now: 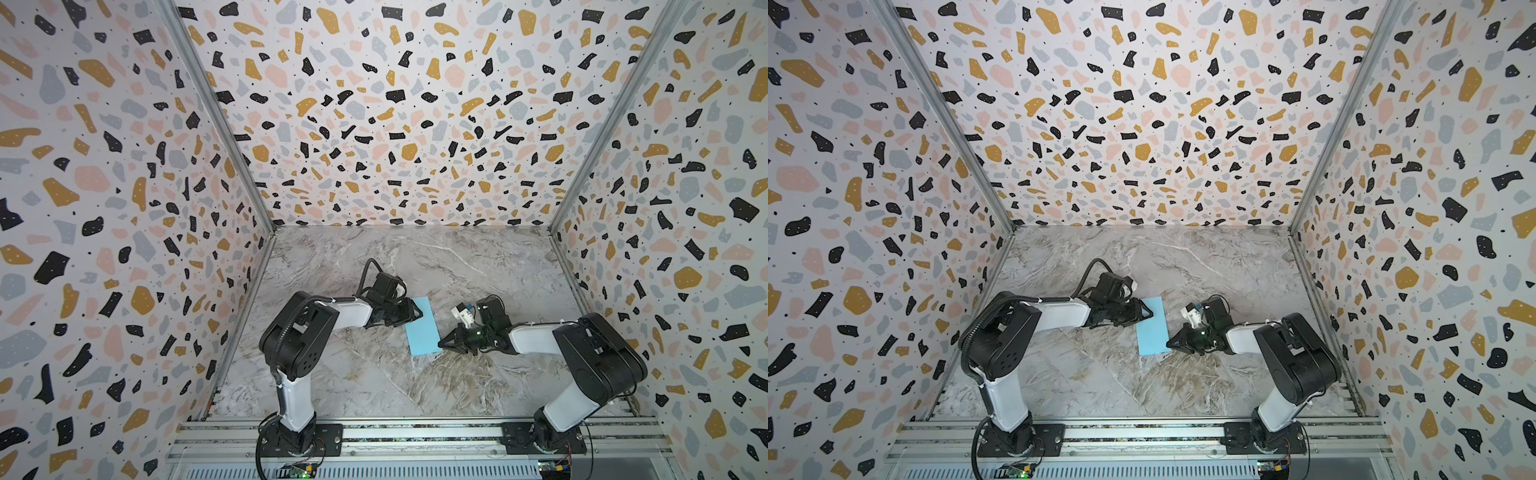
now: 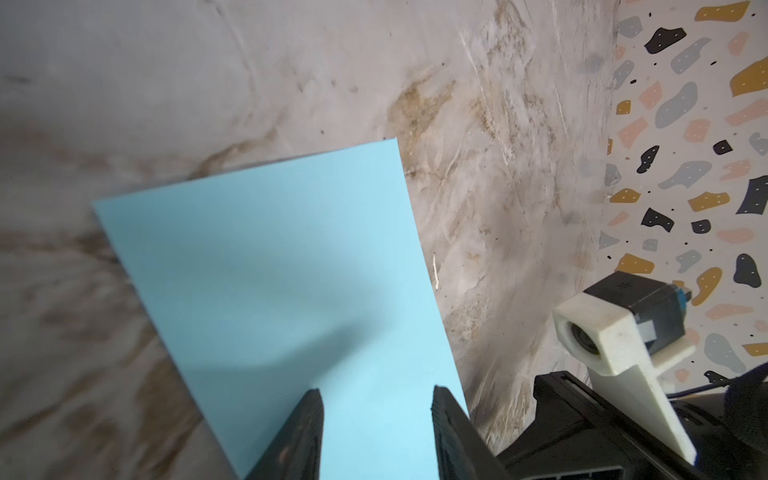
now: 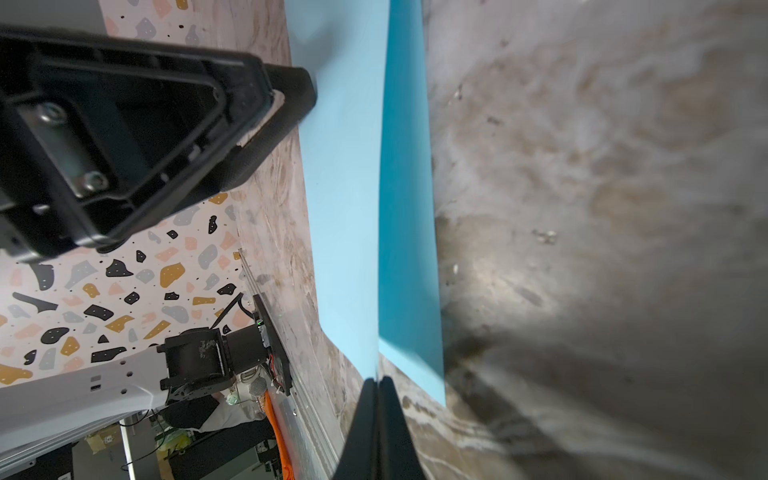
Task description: Fold a paper plane with a square sheet of paper (pick it up from the middle)
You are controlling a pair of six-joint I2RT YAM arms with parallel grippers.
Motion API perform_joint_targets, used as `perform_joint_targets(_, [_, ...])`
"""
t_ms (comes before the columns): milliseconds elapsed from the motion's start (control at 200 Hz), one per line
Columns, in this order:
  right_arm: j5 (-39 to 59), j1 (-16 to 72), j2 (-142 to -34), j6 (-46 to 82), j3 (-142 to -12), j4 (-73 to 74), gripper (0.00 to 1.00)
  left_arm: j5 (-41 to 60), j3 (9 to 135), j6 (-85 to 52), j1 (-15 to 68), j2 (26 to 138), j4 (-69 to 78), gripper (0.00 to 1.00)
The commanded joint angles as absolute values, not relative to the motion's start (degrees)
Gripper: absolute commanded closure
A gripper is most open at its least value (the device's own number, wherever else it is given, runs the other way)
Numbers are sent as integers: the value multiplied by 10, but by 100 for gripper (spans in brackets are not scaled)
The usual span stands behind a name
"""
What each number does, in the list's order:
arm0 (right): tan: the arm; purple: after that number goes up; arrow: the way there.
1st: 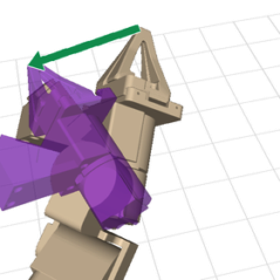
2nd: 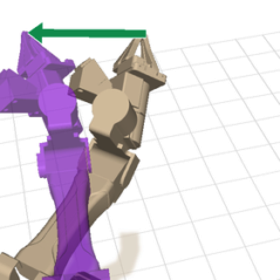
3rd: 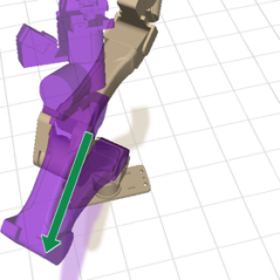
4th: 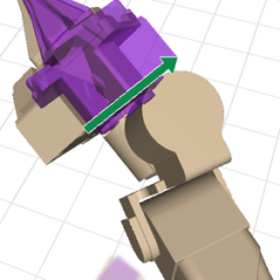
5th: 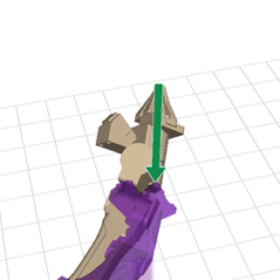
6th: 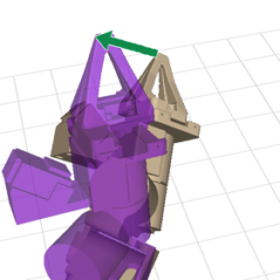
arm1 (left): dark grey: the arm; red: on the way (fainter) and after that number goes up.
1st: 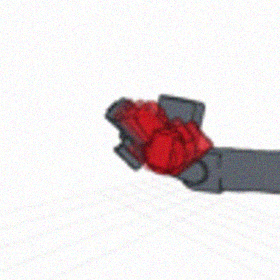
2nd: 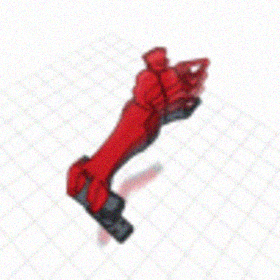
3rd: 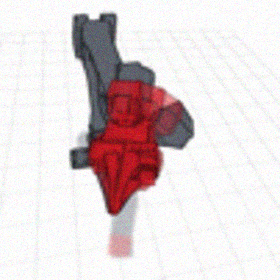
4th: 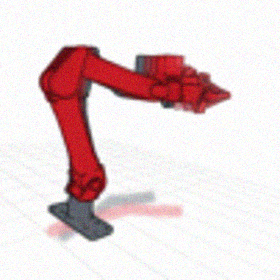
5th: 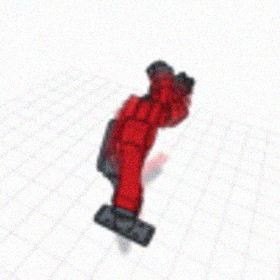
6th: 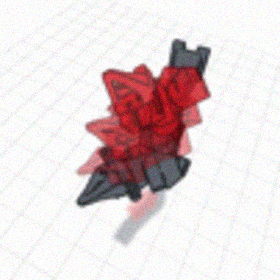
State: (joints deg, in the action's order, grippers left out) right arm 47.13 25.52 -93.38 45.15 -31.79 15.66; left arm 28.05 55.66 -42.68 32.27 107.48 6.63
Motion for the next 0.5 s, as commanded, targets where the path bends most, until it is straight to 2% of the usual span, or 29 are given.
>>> perform_joint_targets(0, [465,258,-933,448,-347,144,100,286,550,-414,321,1080,66,57])
perform_joint_targets(491, [464,296,-990,442,-433,146,100,272,559,-386,321,1087,33,59])
